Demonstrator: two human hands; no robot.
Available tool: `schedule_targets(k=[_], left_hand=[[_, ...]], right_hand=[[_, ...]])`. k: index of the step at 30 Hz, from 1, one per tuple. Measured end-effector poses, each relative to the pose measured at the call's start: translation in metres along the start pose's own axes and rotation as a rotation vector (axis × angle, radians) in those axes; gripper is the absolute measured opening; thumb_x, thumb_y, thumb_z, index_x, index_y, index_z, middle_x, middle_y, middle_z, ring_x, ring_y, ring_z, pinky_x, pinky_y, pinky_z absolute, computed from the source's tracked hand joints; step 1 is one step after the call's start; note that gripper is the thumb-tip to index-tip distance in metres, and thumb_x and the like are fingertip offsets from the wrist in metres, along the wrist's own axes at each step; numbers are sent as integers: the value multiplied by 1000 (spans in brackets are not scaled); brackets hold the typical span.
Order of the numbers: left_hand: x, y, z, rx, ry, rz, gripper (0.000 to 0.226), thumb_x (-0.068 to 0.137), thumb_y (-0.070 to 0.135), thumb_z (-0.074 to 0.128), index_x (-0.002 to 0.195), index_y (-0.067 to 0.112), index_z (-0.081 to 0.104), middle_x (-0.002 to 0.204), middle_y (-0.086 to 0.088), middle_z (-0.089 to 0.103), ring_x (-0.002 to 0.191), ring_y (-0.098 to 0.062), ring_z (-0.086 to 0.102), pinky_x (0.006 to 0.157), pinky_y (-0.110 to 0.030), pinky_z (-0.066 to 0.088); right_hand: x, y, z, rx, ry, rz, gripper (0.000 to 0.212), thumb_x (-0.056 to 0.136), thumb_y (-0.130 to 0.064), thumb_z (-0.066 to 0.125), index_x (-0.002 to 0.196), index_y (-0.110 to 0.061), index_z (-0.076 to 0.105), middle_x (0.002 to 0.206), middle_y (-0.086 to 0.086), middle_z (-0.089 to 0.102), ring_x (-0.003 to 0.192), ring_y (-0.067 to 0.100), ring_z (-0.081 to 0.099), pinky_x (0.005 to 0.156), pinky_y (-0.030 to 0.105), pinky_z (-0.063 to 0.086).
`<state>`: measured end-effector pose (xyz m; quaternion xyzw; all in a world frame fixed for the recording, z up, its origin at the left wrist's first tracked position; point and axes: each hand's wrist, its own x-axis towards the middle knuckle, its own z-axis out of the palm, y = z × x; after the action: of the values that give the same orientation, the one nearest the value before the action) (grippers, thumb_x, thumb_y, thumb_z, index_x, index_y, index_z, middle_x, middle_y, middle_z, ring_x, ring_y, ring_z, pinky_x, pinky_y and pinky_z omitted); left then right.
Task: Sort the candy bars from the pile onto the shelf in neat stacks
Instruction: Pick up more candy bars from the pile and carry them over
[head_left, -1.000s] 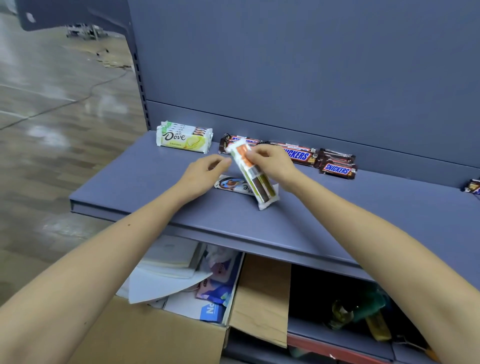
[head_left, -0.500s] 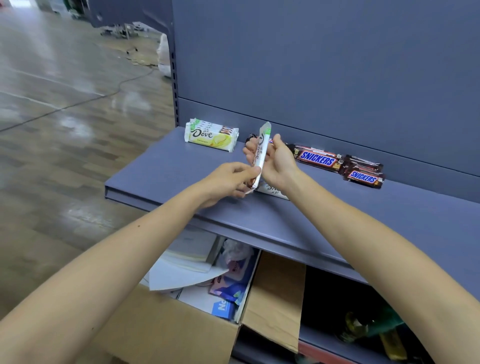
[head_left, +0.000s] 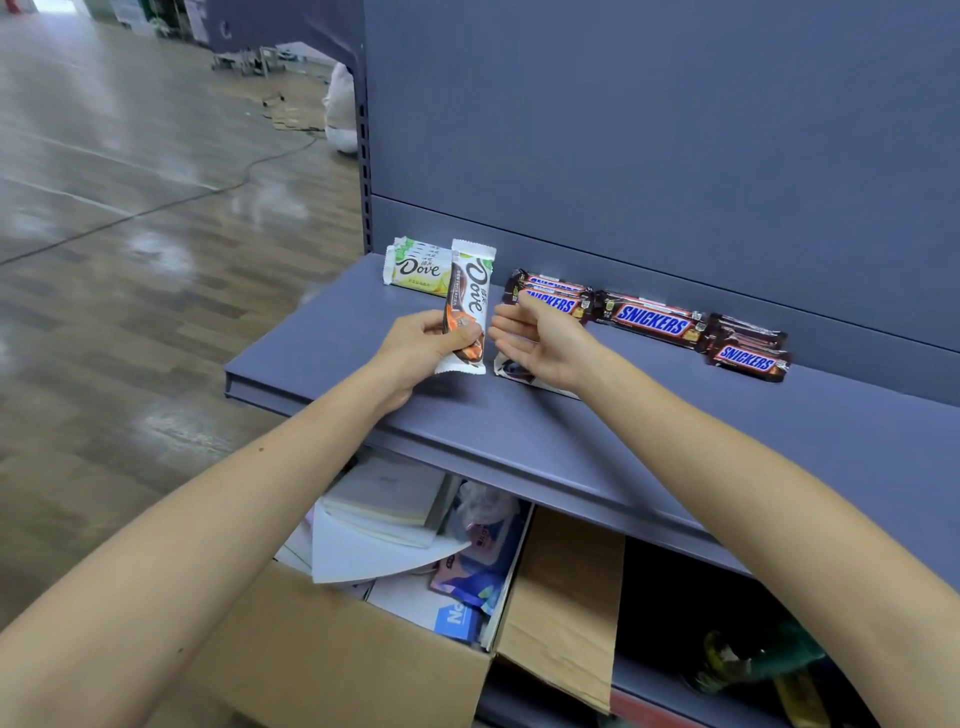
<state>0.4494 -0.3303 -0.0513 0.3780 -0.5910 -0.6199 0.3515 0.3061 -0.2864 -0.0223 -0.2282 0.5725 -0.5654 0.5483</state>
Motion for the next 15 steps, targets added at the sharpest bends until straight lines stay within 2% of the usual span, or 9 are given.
schedule_targets(k=[2,4,6,8,9,11,15], left_hand=[[1,0,-1,-18,15,10,5,84,12,67,84,17,65,79,0,67,62,-3,63,75,-22,52],[2,1,-2,-54,40,8,6,83,12,68,84,17,64,80,-2,67,67,-8,63,80,-27,52],[4,2,-4,-79,77,0,9,81,13,70,84,18,63,78,0,69,68,-11,64,76,-30,52],[6,3,-5,-94,100,2,13,80,13,71,82,19,60,68,7,70,63,-7,66,68,-28,51],[6,3,-6,-101,106,3,15,80,13,71,82,19,58,68,10,70,63,-6,66,69,-29,51],[7,2,-8,-96,112,10,18,80,14,71,84,21,56,78,8,69,72,-9,65,71,-29,49],[8,0,-13,19,125,32,9,87,23,63,90,20,55,89,3,66,75,-6,60,62,-19,41]], right_hand=[[2,1,2,-67,-16,-7,29,98,-28,43,100,-6,61,91,4,61,82,16,61,74,22,49],[3,3,4,-146,-43,-12,25,97,-29,45,87,-11,59,85,2,60,76,12,60,73,21,49],[3,6,7,-228,-93,-18,24,97,-31,45,85,-15,58,82,-1,60,73,9,58,72,19,48],[5,8,9,-321,-135,-18,21,96,-31,46,84,-19,58,82,-4,61,74,7,57,70,17,47],[5,9,10,-363,-151,-22,19,96,-31,47,84,-21,58,83,-5,61,75,7,57,69,17,47],[7,10,12,-438,-186,-43,18,96,-30,48,84,-22,59,86,-5,62,75,8,58,66,16,46],[11,10,17,-565,-196,-155,16,93,-22,53,80,-18,62,83,1,62,73,12,55,65,18,46]])
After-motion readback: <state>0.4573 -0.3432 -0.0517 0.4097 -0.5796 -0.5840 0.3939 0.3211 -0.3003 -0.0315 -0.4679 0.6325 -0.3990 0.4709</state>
